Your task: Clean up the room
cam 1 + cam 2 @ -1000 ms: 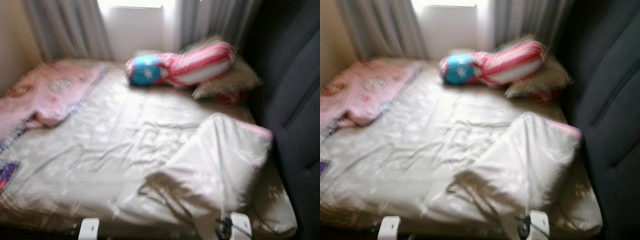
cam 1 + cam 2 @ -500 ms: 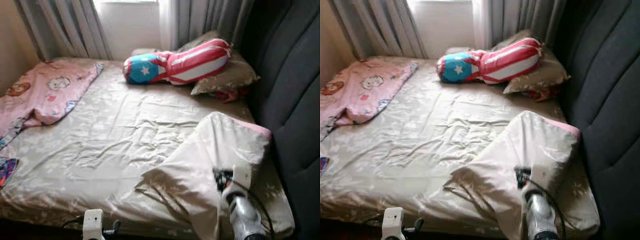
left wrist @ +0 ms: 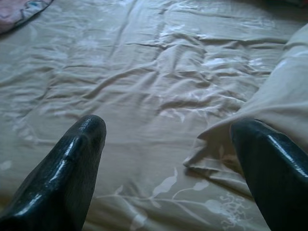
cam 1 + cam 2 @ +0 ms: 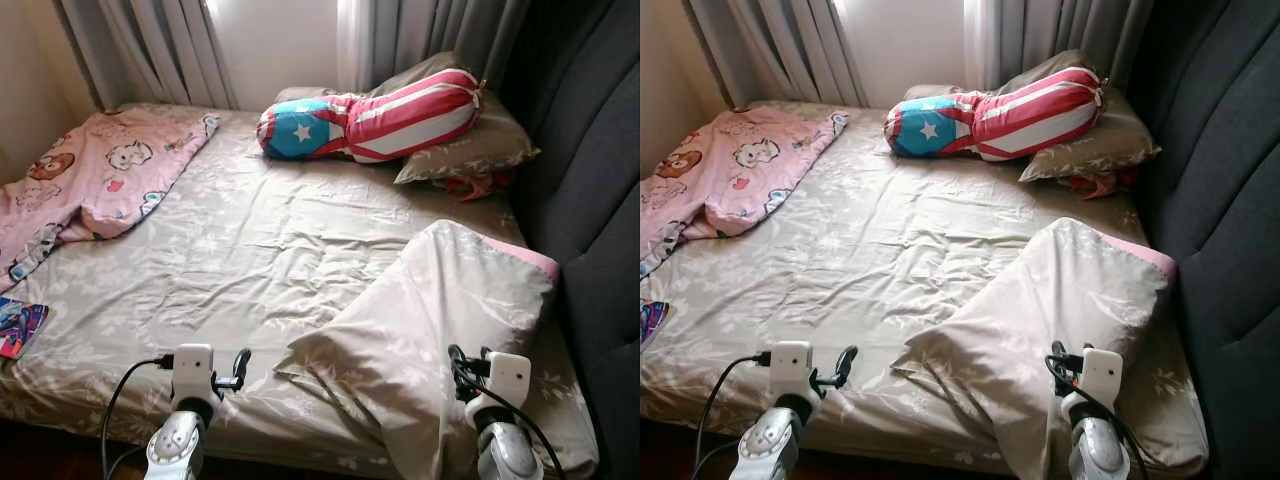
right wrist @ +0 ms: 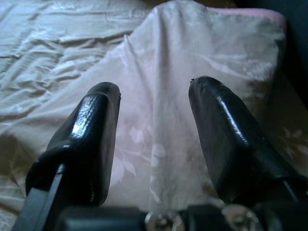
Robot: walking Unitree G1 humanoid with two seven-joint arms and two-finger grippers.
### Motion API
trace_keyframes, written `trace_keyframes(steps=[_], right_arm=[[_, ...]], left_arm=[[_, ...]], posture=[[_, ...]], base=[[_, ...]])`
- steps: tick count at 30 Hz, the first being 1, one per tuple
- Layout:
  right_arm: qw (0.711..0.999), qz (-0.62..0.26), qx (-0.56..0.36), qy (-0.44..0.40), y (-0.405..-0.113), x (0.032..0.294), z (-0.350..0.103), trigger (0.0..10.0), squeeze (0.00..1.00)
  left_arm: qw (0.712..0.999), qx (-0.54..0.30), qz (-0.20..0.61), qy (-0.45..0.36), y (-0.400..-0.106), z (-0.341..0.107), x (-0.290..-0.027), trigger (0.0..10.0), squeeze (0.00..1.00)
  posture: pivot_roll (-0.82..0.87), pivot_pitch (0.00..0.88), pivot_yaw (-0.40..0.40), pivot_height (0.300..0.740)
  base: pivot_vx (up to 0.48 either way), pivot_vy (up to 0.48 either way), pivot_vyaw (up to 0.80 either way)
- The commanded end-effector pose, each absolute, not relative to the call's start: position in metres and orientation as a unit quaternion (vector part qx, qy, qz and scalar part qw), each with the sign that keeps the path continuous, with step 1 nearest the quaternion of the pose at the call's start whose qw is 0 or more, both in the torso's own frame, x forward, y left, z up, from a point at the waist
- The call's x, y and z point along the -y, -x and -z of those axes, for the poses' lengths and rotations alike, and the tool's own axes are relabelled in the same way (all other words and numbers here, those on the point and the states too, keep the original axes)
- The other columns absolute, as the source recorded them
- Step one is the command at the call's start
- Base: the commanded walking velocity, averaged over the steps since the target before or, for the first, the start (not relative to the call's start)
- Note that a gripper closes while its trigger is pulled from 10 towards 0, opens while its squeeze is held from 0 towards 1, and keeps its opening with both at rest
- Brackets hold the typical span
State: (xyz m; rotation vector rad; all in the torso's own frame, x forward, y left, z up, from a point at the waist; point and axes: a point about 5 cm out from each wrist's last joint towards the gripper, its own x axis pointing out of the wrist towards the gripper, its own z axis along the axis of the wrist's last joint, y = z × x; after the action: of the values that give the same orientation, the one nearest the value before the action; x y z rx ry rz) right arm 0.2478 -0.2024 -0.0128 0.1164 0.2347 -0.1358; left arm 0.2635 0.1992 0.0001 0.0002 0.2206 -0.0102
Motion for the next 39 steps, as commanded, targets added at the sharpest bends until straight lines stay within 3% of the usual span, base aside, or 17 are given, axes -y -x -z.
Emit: trace_keyframes(steps=[1,11,30,39], right_arm=[[0.988,0.08,-0.114,-0.062,-0.246,0.203,0.014,10.0,0.0],[0.985,0.095,-0.131,-0.064,-0.245,0.206,0.016,10.0,0.0],[0.983,0.087,-0.146,-0.064,-0.252,0.2,0.016,10.0,0.0],[0.981,0.09,-0.163,-0.056,-0.251,0.201,0.019,10.0,0.0]], left_arm=[[0.995,-0.102,0.007,-0.003,-0.266,-0.004,-0.2,10.0,0.0],[0.995,-0.1,0.015,0.005,-0.269,-0.005,-0.196,10.0,0.0],[0.995,-0.1,-0.003,0.009,-0.274,-0.009,-0.198,10.0,0.0],[0.995,-0.093,-0.013,0.017,-0.276,-0.011,-0.199,10.0,0.0]], posture=[[-0.15,0.0,-0.015,0.74],[-0.15,0.0,-0.022,0.74],[-0.13,0.0,-0.032,0.74],[-0.13,0.0,-0.038,0.74]], base=[[0.0,0.0,0.0],[0.0,0.0,0.0],[0.0,0.0,-0.74],[0.299,0.0,0.0]])
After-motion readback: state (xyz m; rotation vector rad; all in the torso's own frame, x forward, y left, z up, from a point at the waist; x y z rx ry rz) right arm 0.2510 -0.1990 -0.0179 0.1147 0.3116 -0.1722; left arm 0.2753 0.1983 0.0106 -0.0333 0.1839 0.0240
